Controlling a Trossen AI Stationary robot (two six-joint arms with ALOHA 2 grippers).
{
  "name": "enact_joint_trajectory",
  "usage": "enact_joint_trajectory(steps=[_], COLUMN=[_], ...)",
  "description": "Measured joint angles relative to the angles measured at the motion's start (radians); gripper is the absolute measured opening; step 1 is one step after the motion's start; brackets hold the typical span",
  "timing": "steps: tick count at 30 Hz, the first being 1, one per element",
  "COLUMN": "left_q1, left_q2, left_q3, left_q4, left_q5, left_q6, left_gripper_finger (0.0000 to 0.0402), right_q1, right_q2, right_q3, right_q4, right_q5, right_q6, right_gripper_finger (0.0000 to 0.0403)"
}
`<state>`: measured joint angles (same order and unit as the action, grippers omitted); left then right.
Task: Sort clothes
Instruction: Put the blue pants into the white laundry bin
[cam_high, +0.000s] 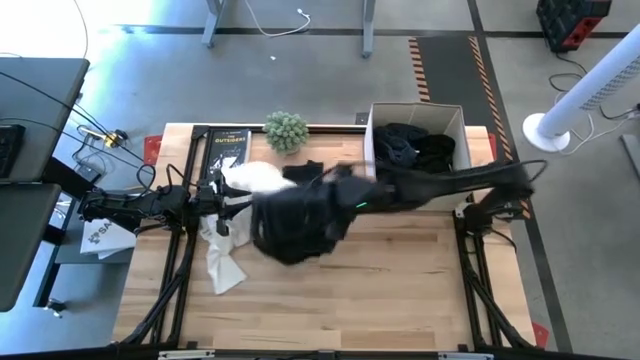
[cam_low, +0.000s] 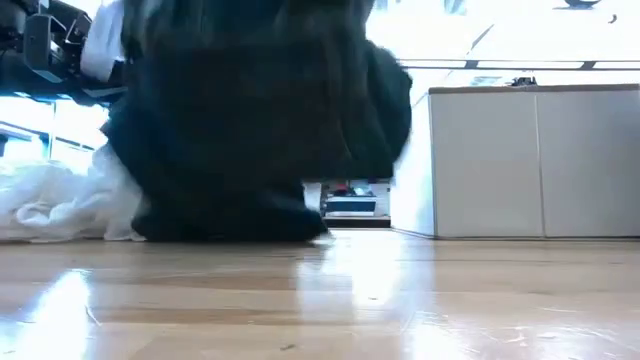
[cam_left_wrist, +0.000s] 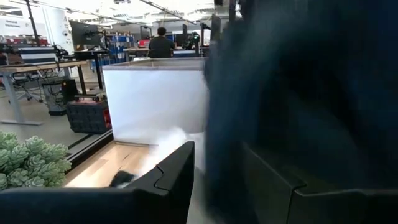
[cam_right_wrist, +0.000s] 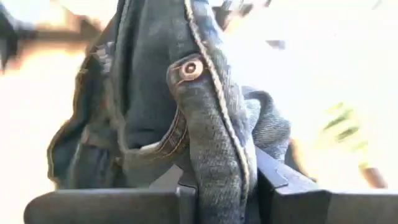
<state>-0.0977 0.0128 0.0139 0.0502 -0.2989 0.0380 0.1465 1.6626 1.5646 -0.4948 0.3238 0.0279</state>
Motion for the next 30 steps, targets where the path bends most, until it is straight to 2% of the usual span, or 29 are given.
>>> enact_joint_trajectory(steps=[7, 10, 12, 14, 20, 24, 30], left_q1=[0.000, 0.000, 0.000, 0.000, 0.000, 0.000, 0.000], left_q2=[0.000, 0.000, 0.000, 0.000, 0.000, 0.000, 0.000], left_q3=[0.000, 0.000, 0.000, 0.000, 0.000, 0.000, 0.000], left_q4=[-0.002, -0.003, -0.002, -0.002, -0.002, -0.002, -0.002], left_q5=[0.000, 0.000, 0.000, 0.000, 0.000, 0.000, 0.000], left_q6=[0.000, 0.000, 0.000, 0.000, 0.000, 0.000, 0.000], left_gripper_finger=[0.0131, 0.0131, 0.0131, 0.0131, 0.0131, 0.0131, 0.0131], right_q1=[0.071, 0.086, 0.089, 0.086, 0.054, 0.049, 0.049], right_q2=[-0.329, -0.426, -0.475, -0.514, -0.568, -0.572, -0.564], right_q3=[0.000, 0.002, 0.002, 0.002, 0.005, 0.006, 0.118], right_q4=[0.127, 0.255, 0.380, 0.523, 0.999, 1.228, 1.276], right_q5=[0.352, 0.559, 0.635, 0.664, 0.651, 0.542, 0.347], right_q6=[-0.157, -0.332, -0.477, -0.619, -1.020, -1.191, -1.225], right_gripper_finger=[0.0057, 0.0057, 0.0057, 0.0057, 0.0057, 0.0057, 0.0057])
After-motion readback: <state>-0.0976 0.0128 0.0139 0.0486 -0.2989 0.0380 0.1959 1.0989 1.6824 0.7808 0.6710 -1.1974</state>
